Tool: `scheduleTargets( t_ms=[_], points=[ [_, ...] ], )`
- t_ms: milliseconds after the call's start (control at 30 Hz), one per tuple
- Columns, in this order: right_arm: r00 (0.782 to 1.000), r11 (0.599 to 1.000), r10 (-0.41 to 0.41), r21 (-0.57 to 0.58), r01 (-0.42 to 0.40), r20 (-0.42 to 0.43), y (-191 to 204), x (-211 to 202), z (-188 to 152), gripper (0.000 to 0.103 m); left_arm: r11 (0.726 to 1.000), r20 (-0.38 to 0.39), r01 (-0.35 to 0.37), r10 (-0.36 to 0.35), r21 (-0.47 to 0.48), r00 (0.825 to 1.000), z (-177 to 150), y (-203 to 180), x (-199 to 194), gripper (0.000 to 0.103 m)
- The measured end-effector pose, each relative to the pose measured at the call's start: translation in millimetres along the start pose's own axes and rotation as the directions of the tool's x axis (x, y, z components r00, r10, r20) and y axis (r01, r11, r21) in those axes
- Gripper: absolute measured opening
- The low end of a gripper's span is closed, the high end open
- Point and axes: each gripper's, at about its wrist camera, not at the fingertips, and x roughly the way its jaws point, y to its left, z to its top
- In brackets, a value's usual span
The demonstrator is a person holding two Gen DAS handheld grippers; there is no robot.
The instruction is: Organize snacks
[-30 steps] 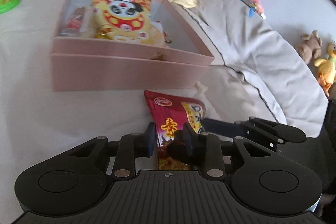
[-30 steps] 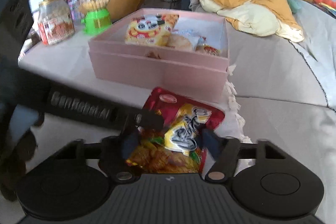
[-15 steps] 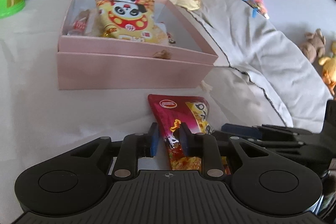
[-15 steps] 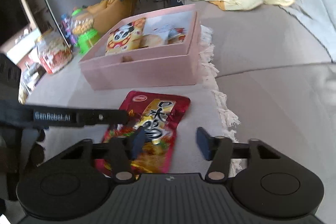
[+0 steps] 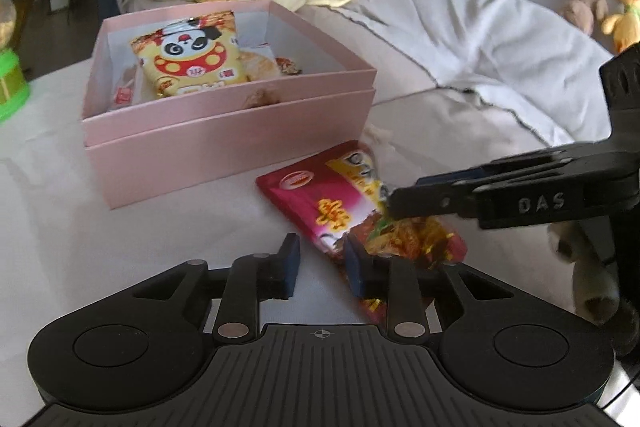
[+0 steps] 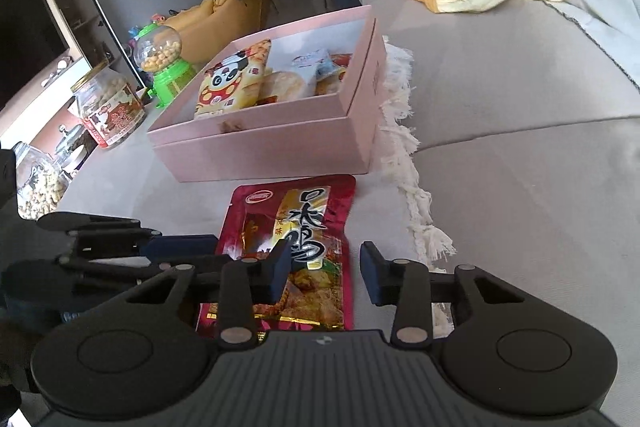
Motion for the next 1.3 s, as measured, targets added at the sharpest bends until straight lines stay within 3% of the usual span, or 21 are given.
scheduleTargets(
  t_ms=[133,467,767,933,1033,1100,1133,1167,1233,1300],
  points=[
    [1.000,1.000,-0.009,-0.008,0.009,-0.008,6.0,5.8,5.7,0.036,0.996,0.028,0.058,-0.057,-0.065,0.998,5.3,8.0,9.8,0.043],
    [0.997,0.995,0.077,0.059,-0.076,-0.021,10.7,4.6,10.6,0.035,0.995,0.064,0.055,-0.050,-0.087,0.997,-0.7,6.4,-8.9,0.042],
    [0.987,0.988,0.147,0.026,-0.149,0.070,34.4,-28.3,16.5,0.035,0.999,0.215,0.024,-0.015,-0.038,0.977,1.7,-6.1,-48.0,0.044],
    [0.973,0.983,0.181,0.017,-0.185,0.140,41.1,-48.9,33.0,0.035,0.998,0.364,-0.055,0.042,0.023,0.931,17.3,-19.8,-72.1,0.044],
    [0.964,0.983,0.183,-0.002,-0.186,0.194,48.7,-56.4,54.2,0.035,0.993,0.451,-0.116,0.105,-0.004,0.886,40.5,-15.5,-72.8,0.046],
    [0.955,0.983,0.180,-0.019,-0.181,0.234,56.7,-51.1,79.5,0.039,0.986,0.513,-0.162,0.162,-0.045,0.843,63.9,0.5,-59.9,0.047],
    [0.951,0.985,0.170,-0.038,-0.165,0.258,61.1,-41.9,97.4,0.049,0.979,0.505,-0.195,0.201,-0.066,0.839,77.5,14.9,-46.8,0.045],
    [0.951,0.989,0.146,-0.062,-0.135,0.273,64.2,-31.1,111.8,0.058,0.973,0.455,-0.205,0.232,-0.108,0.860,89.7,31.2,-33.7,0.041],
    [0.961,0.998,0.027,-0.059,-0.011,0.274,65.1,1.1,140.2,0.061,0.960,0.336,-0.154,0.228,-0.233,0.914,99.8,65.0,-20.6,0.041],
    [0.975,0.996,-0.081,-0.026,0.089,0.209,61.7,27.5,152.2,0.061,0.956,0.319,-0.089,0.180,-0.280,0.930,87.9,79.9,-27.4,0.041]
  ],
)
